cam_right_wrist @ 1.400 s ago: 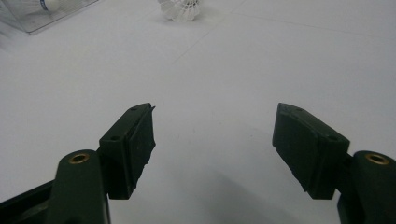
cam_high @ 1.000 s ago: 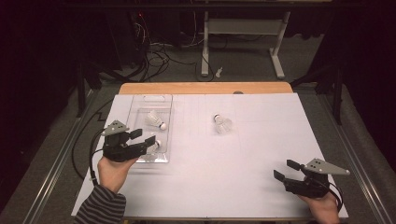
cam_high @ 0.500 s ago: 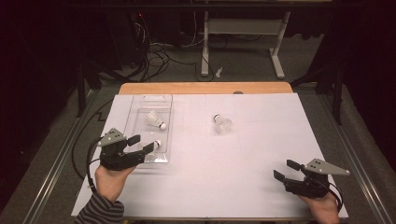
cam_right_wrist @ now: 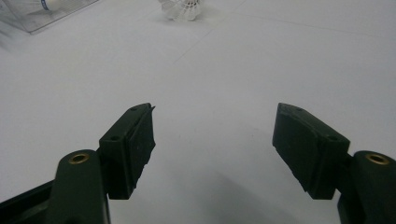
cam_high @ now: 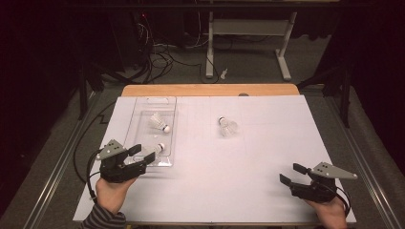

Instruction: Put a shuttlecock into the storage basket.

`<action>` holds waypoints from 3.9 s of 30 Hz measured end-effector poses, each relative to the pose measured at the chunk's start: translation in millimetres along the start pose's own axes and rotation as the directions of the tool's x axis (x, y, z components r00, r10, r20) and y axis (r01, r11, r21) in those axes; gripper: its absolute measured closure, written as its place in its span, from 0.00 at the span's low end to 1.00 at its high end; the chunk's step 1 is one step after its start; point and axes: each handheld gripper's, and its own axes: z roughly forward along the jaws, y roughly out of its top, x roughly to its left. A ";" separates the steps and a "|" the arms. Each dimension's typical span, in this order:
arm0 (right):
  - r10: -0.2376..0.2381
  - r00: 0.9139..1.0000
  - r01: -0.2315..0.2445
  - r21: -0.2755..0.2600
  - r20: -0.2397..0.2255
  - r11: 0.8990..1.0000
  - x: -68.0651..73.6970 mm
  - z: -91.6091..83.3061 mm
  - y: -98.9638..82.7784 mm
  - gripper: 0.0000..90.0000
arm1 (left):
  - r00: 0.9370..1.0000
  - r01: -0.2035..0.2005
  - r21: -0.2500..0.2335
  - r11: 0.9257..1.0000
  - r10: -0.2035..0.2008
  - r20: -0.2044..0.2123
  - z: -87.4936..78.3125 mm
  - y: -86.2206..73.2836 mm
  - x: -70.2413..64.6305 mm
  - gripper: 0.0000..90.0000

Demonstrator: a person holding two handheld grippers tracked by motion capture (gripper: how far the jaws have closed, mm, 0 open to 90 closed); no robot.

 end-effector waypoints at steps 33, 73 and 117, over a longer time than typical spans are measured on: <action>0.005 1.000 -0.005 0.002 0.003 1.000 0.4 1.2 0.5 0.33 | 1.000 -0.019 -0.028 0.999 0.020 0.018 3.2 -37.1 -10.5 0.41; -0.002 1.000 0.002 0.000 0.000 1.000 0.2 0.2 0.2 0.33 | 0.991 -0.067 0.004 0.998 0.066 0.115 24.4 -26.5 -37.6 0.41; -0.002 1.000 0.002 0.000 -0.007 1.000 0.7 0.6 0.2 0.33 | 0.981 -0.093 0.037 0.995 0.085 0.175 97.3 26.2 -67.5 0.45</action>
